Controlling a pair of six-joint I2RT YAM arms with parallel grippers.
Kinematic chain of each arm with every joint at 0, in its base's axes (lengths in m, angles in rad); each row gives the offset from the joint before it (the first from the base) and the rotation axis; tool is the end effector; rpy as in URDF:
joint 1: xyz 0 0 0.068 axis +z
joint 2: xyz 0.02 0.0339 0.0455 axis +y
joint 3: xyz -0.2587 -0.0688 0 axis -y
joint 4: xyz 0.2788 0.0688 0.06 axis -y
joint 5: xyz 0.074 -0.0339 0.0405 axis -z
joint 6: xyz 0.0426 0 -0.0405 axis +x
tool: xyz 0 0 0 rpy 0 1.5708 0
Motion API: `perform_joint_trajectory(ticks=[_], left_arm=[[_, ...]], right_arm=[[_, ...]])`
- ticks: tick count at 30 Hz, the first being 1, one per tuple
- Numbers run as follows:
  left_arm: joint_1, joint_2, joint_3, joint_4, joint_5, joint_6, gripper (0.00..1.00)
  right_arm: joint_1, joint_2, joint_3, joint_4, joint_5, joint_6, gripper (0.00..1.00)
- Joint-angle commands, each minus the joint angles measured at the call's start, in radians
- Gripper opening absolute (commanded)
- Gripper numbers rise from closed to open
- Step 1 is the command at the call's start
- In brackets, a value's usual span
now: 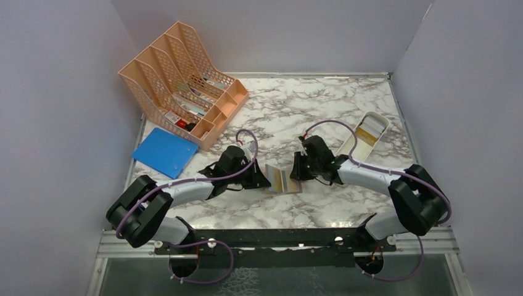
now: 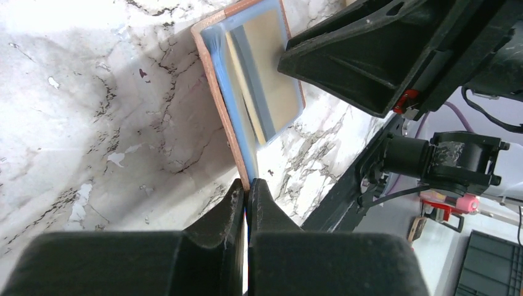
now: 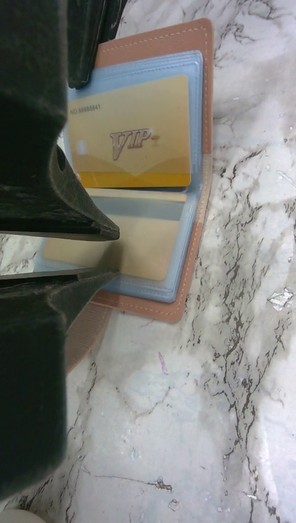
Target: Put the credit cards into the card holder
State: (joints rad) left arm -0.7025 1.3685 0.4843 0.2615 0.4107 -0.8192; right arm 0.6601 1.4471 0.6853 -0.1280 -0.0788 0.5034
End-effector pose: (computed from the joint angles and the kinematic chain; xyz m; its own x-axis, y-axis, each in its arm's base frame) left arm 0.2050 -0.1958 0.1234 -0.9176 -0.1008 -0.3845 0.2483 0.6100 -0.7525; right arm 0.2385 0.1894 0.1307 -0.8514 -0.0521 -0.5220 -0.2737 0.8930 0.3573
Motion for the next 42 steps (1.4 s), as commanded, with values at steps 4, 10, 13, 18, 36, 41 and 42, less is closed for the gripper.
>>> perform_joint_trajectory(ticks=[4,10,13,18,36,41,42], left_arm=[[-0.005,0.011,0.033,0.119,0.068,0.015,0.0],[-0.005,0.027,0.052,0.174,0.128,0.023,0.05],[-0.005,0.035,0.053,0.189,0.137,0.022,0.04],[-0.005,0.052,0.044,0.214,0.147,0.014,0.01],[-0.006,0.115,0.042,0.249,0.142,-0.006,0.0],[-0.006,0.17,0.055,0.251,0.144,-0.011,0.01],[-0.006,0.177,0.058,0.251,0.146,-0.011,0.01]], right_arm=[[0.004,0.045,-0.084,0.105,-0.06,0.04,0.27],[0.004,0.065,-0.126,0.157,-0.106,0.068,0.26],[0.004,0.058,-0.133,0.157,-0.108,0.069,0.26],[0.003,0.042,-0.136,0.153,-0.107,0.069,0.26],[0.004,-0.007,-0.135,0.139,-0.122,0.077,0.26],[0.004,-0.033,-0.129,0.122,-0.117,0.079,0.27],[0.004,-0.04,-0.128,0.116,-0.113,0.078,0.27]])
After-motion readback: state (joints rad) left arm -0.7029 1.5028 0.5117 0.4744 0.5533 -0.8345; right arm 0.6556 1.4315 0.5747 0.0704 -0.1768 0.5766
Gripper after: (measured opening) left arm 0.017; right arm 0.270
